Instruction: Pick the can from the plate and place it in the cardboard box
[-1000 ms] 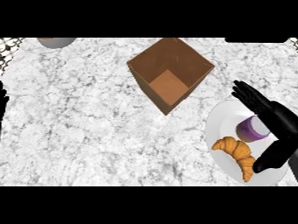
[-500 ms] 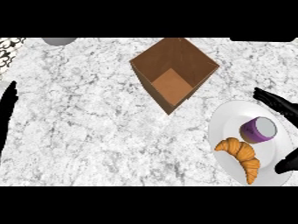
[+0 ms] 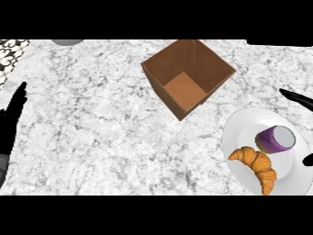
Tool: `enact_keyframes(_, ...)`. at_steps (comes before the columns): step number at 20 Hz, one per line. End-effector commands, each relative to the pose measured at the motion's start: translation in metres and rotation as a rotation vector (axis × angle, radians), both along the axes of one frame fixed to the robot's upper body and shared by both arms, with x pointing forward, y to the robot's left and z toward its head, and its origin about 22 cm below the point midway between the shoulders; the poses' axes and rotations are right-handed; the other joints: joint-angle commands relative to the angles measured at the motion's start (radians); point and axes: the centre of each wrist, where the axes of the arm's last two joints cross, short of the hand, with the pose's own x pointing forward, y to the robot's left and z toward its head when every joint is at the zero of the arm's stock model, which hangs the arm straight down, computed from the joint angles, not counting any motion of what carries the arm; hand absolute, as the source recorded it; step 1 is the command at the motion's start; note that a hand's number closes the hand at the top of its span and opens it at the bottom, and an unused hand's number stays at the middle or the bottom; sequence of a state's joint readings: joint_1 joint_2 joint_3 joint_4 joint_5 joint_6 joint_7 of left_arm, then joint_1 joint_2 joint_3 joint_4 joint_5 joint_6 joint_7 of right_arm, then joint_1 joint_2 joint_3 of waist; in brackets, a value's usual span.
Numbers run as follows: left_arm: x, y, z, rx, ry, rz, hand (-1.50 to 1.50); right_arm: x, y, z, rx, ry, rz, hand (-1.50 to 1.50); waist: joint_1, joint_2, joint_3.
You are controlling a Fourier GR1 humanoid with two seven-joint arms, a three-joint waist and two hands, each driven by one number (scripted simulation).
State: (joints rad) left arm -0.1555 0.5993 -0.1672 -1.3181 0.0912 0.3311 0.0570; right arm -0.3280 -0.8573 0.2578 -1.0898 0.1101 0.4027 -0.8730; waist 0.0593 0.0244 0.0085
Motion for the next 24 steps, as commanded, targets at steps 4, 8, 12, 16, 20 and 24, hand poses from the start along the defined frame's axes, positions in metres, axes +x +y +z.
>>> enact_keyframes(4,0.011,-0.005,0.010,0.029,0.007,-0.021,0.00,0.022,0.008,0.007,-0.266,-0.005,0.278,-1.50,0.020,-0.002,-0.004)
enact_keyframes(8,0.002,-0.012,-0.006,0.001,0.013,-0.015,0.00,0.029,0.004,0.011,-0.469,-0.002,0.338,-1.50,0.013,-0.008,-0.005)
enact_keyframes(12,0.005,0.010,0.007,0.015,0.011,-0.012,0.00,0.048,0.009,0.007,-0.508,0.038,0.371,-1.50,-0.001,-0.010,-0.007)
enact_keyframes(16,-0.009,-0.008,-0.023,0.001,0.033,0.009,0.00,0.061,0.032,-0.006,-0.578,0.025,0.401,-1.50,-0.024,-0.017,-0.008)
enact_keyframes(20,-0.003,0.009,-0.017,0.011,0.029,0.029,0.00,0.061,0.040,-0.042,-0.601,-0.007,0.402,-1.50,-0.038,-0.017,-0.008)
enact_keyframes(24,-0.008,0.016,-0.017,0.018,0.019,0.024,0.00,0.083,0.065,-0.027,-0.608,-0.011,0.431,-1.50,-0.037,-0.018,-0.008)
